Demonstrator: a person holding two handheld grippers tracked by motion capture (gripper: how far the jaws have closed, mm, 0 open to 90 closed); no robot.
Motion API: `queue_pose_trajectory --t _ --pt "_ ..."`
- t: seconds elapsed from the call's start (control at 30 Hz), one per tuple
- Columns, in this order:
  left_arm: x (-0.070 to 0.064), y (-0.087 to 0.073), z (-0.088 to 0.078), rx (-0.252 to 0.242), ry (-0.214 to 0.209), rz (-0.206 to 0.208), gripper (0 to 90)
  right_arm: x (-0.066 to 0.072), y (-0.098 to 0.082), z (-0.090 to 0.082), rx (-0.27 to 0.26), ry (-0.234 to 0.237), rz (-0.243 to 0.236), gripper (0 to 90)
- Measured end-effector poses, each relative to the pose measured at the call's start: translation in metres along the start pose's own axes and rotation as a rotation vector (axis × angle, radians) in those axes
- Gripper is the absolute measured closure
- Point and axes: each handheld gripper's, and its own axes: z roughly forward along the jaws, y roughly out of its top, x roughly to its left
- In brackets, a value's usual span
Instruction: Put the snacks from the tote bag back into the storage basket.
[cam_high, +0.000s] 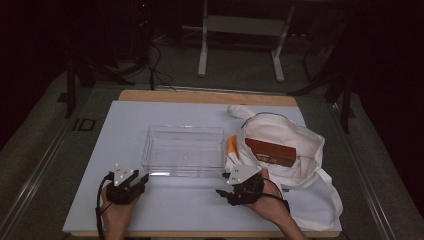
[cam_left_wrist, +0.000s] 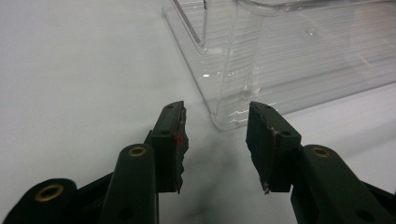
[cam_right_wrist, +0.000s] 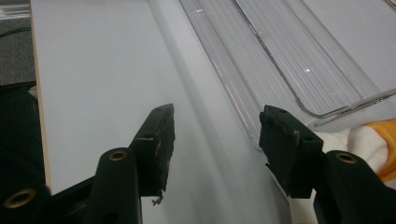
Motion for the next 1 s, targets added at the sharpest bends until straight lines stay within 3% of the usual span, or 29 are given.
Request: queue_pose_trajectory --t 0.7,1.0 --pt "0.0 0.0 0.0 0.001 0.0 -0.001 57.6 -0.008 0.008 -0.01 0.049 -0.008 -0.038 44.6" --pt "0.0 0.0 0.0 0.002 -0.001 -0.002 57.6 -0.011 0.016 -0.018 0.079 -0.015 -0.083 44.8"
